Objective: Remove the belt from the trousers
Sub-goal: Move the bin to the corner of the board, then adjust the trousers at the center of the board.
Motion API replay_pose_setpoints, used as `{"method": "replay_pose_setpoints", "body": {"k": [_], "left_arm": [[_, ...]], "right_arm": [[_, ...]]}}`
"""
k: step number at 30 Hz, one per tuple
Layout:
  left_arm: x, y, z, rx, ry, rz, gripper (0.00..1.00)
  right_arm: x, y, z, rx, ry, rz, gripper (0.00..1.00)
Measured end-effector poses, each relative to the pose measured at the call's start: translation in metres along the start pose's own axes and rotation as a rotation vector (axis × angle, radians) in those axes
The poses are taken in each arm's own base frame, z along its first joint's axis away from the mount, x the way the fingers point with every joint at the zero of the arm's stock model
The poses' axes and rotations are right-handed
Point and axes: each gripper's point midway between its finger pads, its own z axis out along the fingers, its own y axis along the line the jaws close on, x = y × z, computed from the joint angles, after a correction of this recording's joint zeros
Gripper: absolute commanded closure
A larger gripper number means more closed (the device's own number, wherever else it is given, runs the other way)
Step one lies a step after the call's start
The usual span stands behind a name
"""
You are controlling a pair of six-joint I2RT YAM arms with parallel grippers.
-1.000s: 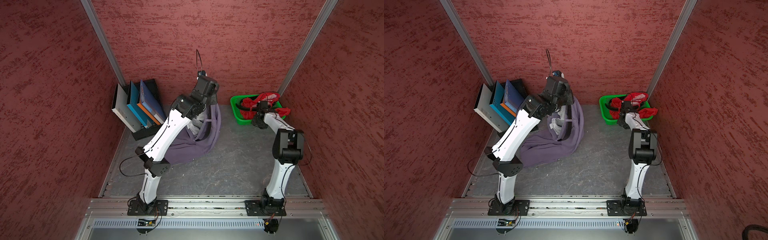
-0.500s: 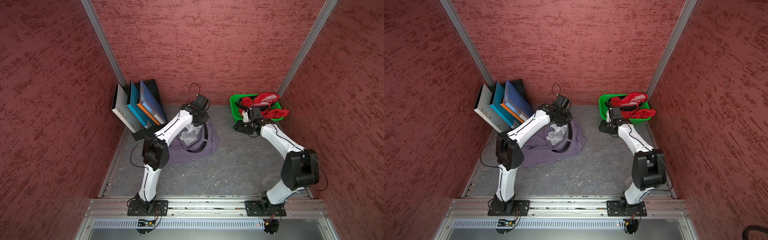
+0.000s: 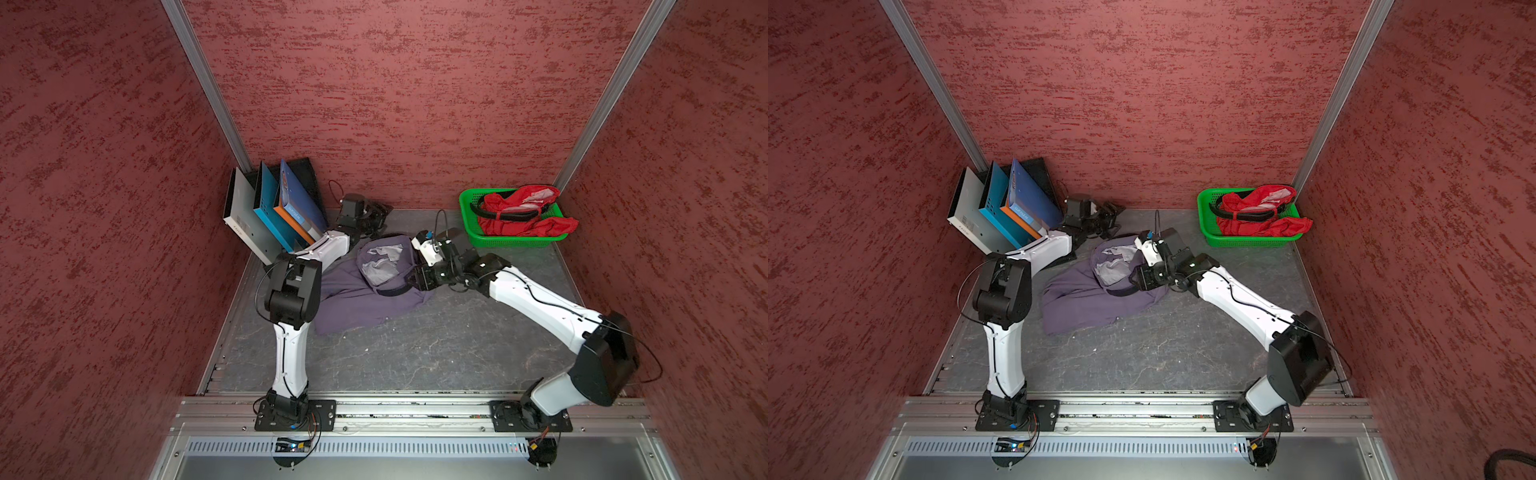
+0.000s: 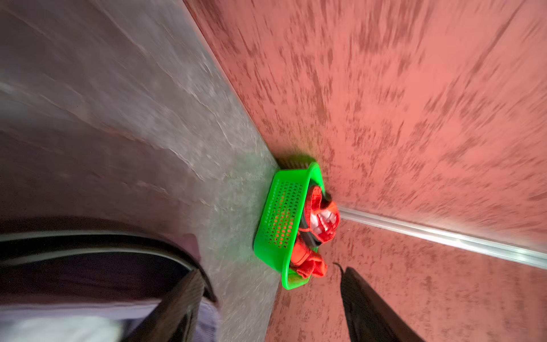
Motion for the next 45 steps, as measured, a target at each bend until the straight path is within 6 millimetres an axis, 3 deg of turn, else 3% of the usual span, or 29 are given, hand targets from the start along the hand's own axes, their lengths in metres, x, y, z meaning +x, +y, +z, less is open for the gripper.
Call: {"method": "replay_pose_setpoints", "body": {"k": [1,2,3,5,7,9,11,12,14,17,19,20,21,22,24,29,34,39,42,45], "left_arm": [[-0.008,0.012,-0.018,-0.044,-0.035,0.008,0.72],[-0.012,0.016,-0.034,-0.093,-0.067,0.028,0.86],[-0.013,0.011,-0.056,-0.154,-0.118,0.073,0.93],[-0.001,-0.03,-0.1,-0.206,-0.215,0.205,0.93],[0.027,-0.095,-0.152,-0.153,-0.29,0.332,0.87],[0.054,-0.132,-0.197,-0.084,-0.305,0.388,0.83],[0.054,-0.131,-0.229,-0.092,-0.33,0.383,0.8],[0.047,-0.119,-0.236,-0.125,-0.348,0.367,0.79],[0.034,-0.075,-0.229,-0.237,-0.35,0.322,0.77],[0.033,0.033,-0.196,-0.502,-0.262,0.242,0.75],[0.042,0.109,-0.187,-0.681,-0.188,0.179,0.69],[0.047,0.139,-0.19,-0.757,-0.159,0.145,0.62],[0.049,0.161,-0.196,-0.814,-0.143,0.117,0.47],[0.051,0.171,-0.2,-0.84,-0.136,0.099,0.4],[0.047,0.178,-0.206,-0.854,-0.15,0.057,0.36],[0.037,0.172,-0.211,-0.797,-0.204,0.023,0.35],[0.037,0.186,-0.217,-0.794,-0.218,-0.014,0.35],[0.036,0.221,-0.209,-0.818,-0.184,-0.101,0.39],[0.036,0.236,-0.198,-0.83,-0.151,-0.141,0.4],[0.031,0.229,-0.181,-0.792,-0.13,-0.15,0.41]], "right_arm": [[-0.003,0.006,0.01,-0.009,0.014,-0.023,0.49],[-0.007,0.011,0.019,-0.014,0.023,-0.041,0.49],[-0.012,0.015,0.027,-0.016,0.031,-0.059,0.49],[-0.025,0.018,0.045,-0.014,0.038,-0.085,0.49],[-0.042,0.017,0.062,0.001,0.035,-0.109,0.48],[-0.056,0.015,0.079,0.033,0.037,-0.134,0.48],[-0.072,0.009,0.097,0.072,0.039,-0.156,0.47],[-0.079,0.006,0.107,0.092,0.04,-0.167,0.47],[-0.086,-0.001,0.124,0.125,0.053,-0.181,0.47],[-0.08,-0.013,0.148,0.169,0.103,-0.191,0.47],[-0.066,-0.02,0.159,0.194,0.154,-0.19,0.47],[-0.058,-0.023,0.163,0.206,0.184,-0.19,0.47],[-0.049,-0.025,0.166,0.216,0.212,-0.19,0.47],[-0.043,-0.025,0.168,0.223,0.233,-0.19,0.47],[-0.031,-0.024,0.17,0.236,0.269,-0.199,0.48],[-0.016,-0.011,0.176,0.243,0.302,-0.227,0.56],[0.008,-0.013,0.183,0.264,0.357,-0.235,0.68],[0.027,-0.025,0.185,0.294,0.399,-0.238,0.96],[0.032,-0.027,0.173,0.306,0.399,-0.241,0.99],[0.031,-0.02,0.141,0.305,0.39,-0.255,1.0]]}}
